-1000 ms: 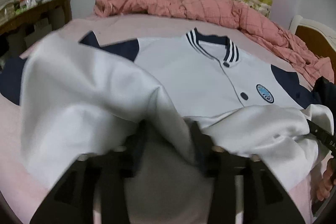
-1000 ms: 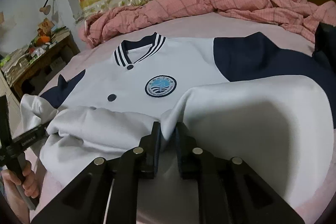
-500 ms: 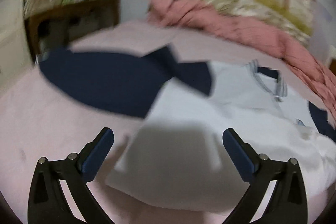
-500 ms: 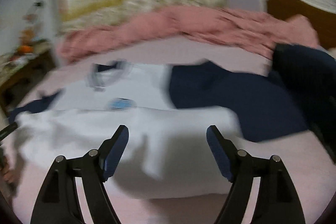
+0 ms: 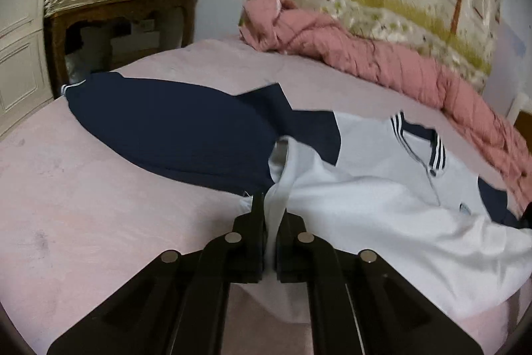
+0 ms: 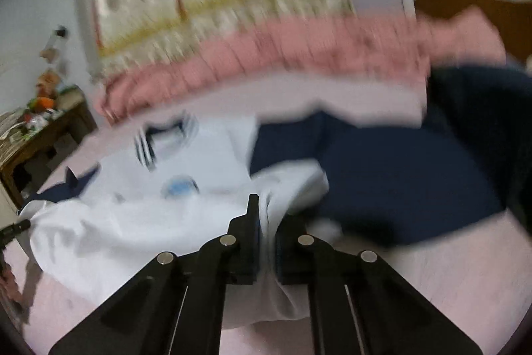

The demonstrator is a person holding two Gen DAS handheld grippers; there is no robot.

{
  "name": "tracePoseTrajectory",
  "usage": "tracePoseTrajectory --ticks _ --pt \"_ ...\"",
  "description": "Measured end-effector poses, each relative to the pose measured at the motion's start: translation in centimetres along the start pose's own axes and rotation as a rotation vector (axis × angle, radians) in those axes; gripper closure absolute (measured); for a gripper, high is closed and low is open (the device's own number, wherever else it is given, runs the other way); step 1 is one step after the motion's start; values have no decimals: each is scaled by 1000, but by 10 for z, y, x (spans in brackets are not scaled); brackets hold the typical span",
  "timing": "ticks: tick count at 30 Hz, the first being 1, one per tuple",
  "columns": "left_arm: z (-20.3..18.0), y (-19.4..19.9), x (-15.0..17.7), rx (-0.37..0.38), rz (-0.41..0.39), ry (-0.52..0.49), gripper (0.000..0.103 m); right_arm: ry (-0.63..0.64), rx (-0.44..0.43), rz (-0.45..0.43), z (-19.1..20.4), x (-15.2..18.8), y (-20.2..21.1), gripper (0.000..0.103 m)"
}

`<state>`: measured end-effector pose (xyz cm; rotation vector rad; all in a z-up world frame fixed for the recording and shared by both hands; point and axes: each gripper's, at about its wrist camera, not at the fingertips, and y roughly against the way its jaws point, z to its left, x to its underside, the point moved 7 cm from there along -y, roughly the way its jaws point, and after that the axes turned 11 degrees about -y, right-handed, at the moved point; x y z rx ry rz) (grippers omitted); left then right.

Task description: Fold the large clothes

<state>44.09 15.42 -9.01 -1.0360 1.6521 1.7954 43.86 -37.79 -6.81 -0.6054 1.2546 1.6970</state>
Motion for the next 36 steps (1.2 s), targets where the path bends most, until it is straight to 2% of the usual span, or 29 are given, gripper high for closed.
tracePoseTrajectory --ticks 2,5,7,8,9,10,12,14,16,18,20,22,24,26,28,30,32,34,36 --pt "1 -10 5 -30 40 -36 98 5 36 7 2 -4 -6 95" --pt "-6 -37 21 -99 129 -108 97 -17 152 207 -22 24 -52 94" --pt "-11 -51 29 -115 181 -149 94 -64 155 284 -32 34 -68 89" --pt "-11 -52 31 -123 189 -157 91 -83 135 271 -33 30 -64 88" --pt "-11 -51 31 -128 182 -161 90 -88 135 250 -35 27 -59 79" --pt "-11 -48 29 -128 164 -161 90 -90 147 230 -36 26 -54 69" --pt "-12 -38 24 -113 119 -163 84 -83 187 197 -38 21 -45 55" --pt "-16 -26 15 -87 57 -161 77 -61 209 155 -35 15 -32 50" --pt "-21 -10 7 -71 -11 -173 63 -39 194 120 -28 11 -20 31" --pt "-31 9 -2 -69 -97 -198 30 -4 152 83 -12 6 -6 21" --pt "-45 31 -9 -46 -200 -229 18 39 106 76 5 7 5 20" --pt "-61 42 -12 -5 -246 -268 12 76 70 52 23 8 13 16" --pt "-83 37 -5 56 -202 -328 8 92 74 35 32 11 14 16" --pt "-99 24 5 92 -137 -370 8 113 80 79 38 21 6 16" --pt "-112 4 18 108 -37 -404 8 142 76 178 43 37 -8 16" --pt "-117 -15 29 99 53 -431 8 167 99 319 42 60 -28 16" --pt "-119 -30 38 99 128 -437 7 176 125 366 39 72 -38 14" --pt "-120 -34 42 97 146 -440 4 188 124 374 39 75 -42 2" --pt "-120 -35 41 80 152 -444 0 209 122 384 41 80 -45 0"
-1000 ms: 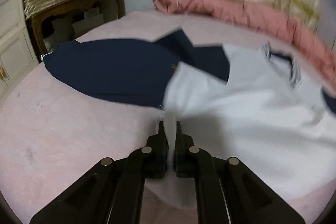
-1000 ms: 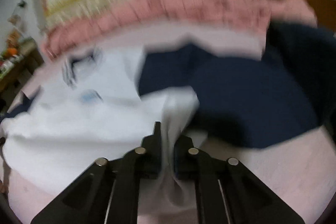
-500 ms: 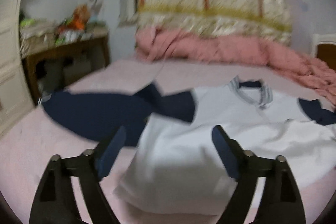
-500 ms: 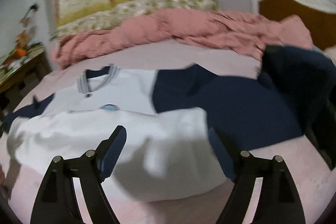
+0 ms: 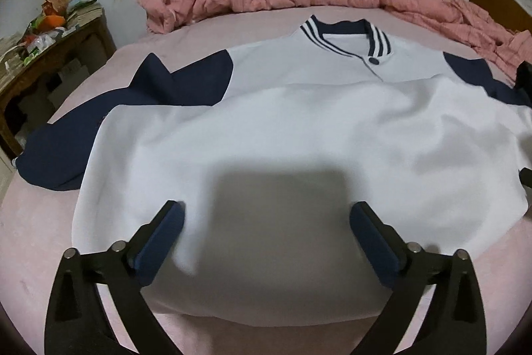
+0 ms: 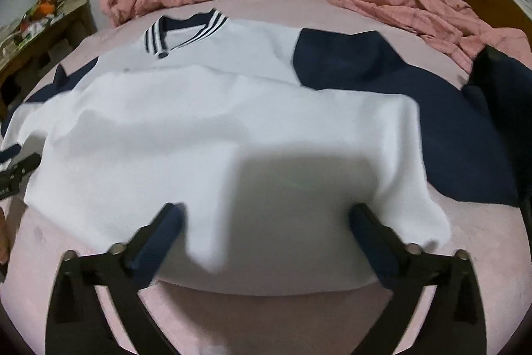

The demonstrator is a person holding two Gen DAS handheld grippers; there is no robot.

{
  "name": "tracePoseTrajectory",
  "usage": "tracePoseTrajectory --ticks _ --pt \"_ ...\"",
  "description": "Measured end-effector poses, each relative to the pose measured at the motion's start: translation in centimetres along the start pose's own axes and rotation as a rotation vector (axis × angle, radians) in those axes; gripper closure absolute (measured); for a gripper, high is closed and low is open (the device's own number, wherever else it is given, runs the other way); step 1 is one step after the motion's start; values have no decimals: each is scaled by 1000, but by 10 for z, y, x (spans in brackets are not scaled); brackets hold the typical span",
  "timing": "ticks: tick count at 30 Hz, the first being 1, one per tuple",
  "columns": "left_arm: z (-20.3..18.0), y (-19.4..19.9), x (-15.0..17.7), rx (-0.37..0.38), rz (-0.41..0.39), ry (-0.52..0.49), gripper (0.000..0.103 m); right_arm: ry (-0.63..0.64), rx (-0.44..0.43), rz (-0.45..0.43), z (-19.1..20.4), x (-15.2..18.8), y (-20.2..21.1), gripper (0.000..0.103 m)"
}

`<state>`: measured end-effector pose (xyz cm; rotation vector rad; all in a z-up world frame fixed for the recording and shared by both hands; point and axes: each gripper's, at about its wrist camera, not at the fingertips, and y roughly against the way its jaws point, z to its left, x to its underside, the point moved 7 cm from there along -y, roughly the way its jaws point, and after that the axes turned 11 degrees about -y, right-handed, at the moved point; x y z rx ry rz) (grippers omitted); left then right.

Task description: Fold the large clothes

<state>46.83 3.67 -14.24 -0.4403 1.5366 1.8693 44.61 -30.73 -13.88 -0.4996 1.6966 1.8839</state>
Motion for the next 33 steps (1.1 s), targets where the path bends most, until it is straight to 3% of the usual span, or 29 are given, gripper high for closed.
tracePoseTrajectory --ticks 7,11,14,17,22,28,31,33 --pt "-2 2 0 -20 -17 -1 0 2 14 -11 1 -1 -4 0" --pt "-4 14 -3 -10 -77 -15 1 -24 17 -112 -2 -11 14 0" --pt "-4 29 -10 -42 -157 -13 1 -44 7 -223 -5 -20 36 0" --pt "-2 57 -19 -78 -303 -1 0 -63 6 -342 -11 -29 59 0" --pt "-1 90 -29 -127 -504 4 0 -76 -15 -416 -14 -37 76 0" --pt "-2 114 -31 -158 -614 9 0 -62 -9 -496 -11 -38 91 0" --pt "-6 120 -30 -106 -641 2 0 -55 18 -517 -12 -40 95 0" --pt "-8 118 -29 -58 -615 8 0 -82 21 -522 -19 -43 98 0"
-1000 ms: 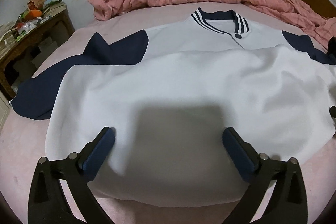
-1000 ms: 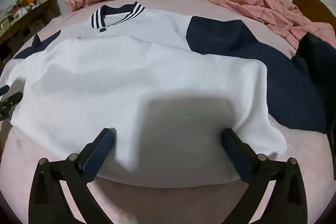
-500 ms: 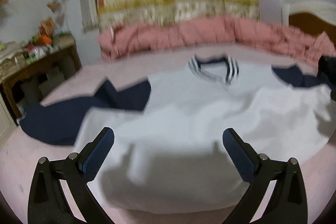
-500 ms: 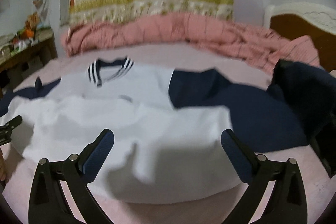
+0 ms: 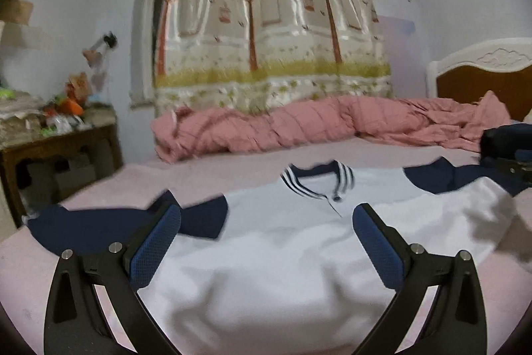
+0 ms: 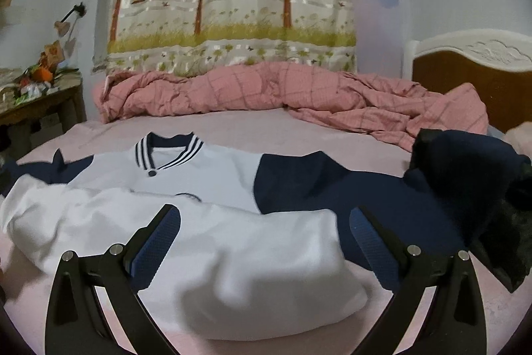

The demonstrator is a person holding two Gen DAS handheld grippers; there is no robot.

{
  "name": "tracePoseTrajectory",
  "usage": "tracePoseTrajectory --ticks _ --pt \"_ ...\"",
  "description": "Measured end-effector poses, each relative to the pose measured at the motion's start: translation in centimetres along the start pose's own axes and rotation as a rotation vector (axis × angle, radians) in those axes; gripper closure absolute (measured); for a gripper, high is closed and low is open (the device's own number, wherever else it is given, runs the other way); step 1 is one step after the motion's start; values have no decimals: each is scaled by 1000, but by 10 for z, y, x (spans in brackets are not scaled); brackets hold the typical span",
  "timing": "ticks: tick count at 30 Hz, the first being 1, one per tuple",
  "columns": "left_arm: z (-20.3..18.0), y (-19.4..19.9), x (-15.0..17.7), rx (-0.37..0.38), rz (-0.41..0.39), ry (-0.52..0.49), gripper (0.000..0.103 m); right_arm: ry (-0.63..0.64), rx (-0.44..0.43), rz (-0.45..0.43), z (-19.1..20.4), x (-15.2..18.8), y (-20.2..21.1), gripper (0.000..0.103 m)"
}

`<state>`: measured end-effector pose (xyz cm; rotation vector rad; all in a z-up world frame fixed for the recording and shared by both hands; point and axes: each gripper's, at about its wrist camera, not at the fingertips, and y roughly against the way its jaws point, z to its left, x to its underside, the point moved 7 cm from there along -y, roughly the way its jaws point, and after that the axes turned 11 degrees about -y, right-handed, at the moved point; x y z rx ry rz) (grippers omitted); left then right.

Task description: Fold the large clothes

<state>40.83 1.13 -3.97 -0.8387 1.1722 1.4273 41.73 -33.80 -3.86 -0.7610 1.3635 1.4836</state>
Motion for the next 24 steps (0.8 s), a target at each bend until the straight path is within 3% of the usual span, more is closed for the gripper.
tracePoseTrajectory --ticks 3,5,7,9,11,13,17,19,24 --pt "3 -2 1 8 6 41 0 -42 23 -5 -16 -7 2 0" --pt "6 -7 6 56 -3 99 0 -49 52 -23 -28 -14 6 3" --pt "6 -25 21 63 79 125 0 -48 86 -34 -43 -23 12 9" --pt "6 -33 28 49 125 128 1 -127 94 -47 -70 -32 21 9" --pt "7 -31 28 46 114 134 1 -251 93 -33 -108 -41 24 11" --pt "9 -25 27 29 95 137 1 -306 160 -21 -145 -50 25 25" --pt "7 -29 30 23 114 131 1 -321 309 -7 -224 -64 32 28" --pt "5 -29 29 21 118 123 1 -357 319 8 -249 -64 33 35" --pt "5 -28 29 20 115 123 1 -356 286 49 -279 -68 19 39"
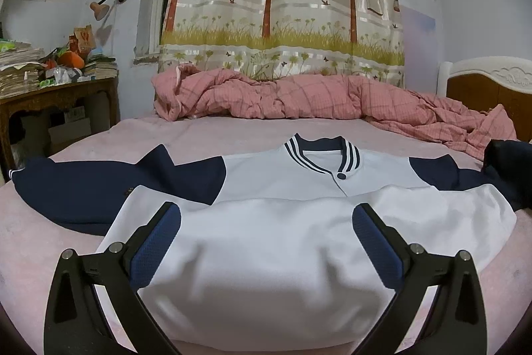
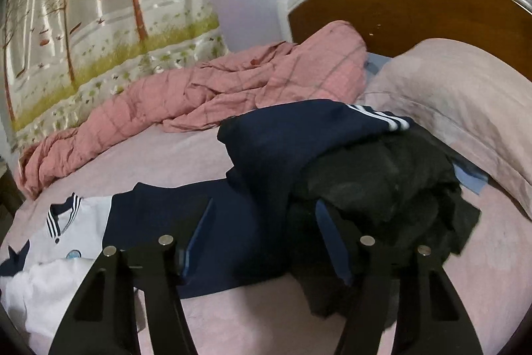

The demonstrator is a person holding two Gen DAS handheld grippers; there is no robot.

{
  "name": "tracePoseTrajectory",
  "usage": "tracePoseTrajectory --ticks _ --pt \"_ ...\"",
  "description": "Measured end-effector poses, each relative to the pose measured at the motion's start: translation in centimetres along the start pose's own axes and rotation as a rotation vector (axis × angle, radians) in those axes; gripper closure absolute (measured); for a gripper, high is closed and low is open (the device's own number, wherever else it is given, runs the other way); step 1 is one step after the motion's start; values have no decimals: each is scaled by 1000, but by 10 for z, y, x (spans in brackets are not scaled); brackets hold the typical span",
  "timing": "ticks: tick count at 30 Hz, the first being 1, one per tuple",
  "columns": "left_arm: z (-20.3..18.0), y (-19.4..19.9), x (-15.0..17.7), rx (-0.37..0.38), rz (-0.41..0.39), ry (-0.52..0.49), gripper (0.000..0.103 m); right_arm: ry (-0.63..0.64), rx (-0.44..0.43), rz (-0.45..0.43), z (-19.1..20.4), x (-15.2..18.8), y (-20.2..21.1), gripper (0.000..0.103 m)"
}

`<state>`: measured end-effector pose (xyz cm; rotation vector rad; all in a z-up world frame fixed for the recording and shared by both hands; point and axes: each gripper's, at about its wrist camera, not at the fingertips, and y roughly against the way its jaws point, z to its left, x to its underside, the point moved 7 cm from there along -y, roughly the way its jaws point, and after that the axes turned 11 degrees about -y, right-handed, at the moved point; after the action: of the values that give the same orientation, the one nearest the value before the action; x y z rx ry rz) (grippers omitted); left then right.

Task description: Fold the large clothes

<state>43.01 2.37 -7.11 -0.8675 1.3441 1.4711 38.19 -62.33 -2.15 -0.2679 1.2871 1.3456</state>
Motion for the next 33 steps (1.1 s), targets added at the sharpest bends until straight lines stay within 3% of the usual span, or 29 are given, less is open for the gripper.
tracePoseTrajectory --ticks 6,8,10,11,17,22,29,33 --pt "0 1 0 1 13 7 1 -21 76 24 -9 -2 -31 54" --pt "0 0 -1 1 15 1 1 -31 90 9 -9 -4 -38 68" --pt "0 0 -1 0 16 -5 1 -21 76 -11 -2 -6 -39 92" --pt "0 0 -1 -1 17 -7 1 -9 63 -16 4 -7 -38 97" --pt "6 4 -3 -29 -1 12 1 135 -55 -5 86 2 -32 99" --pt "6 -1 0 -25 18 8 1 157 -198 17 179 26 -20 99" --pt "1 0 0 -34 22 -18 1 223 -383 112 323 104 1 99" --pt "-2 0 -1 -35 20 -37 1 298 -390 209 372 179 -4 99"
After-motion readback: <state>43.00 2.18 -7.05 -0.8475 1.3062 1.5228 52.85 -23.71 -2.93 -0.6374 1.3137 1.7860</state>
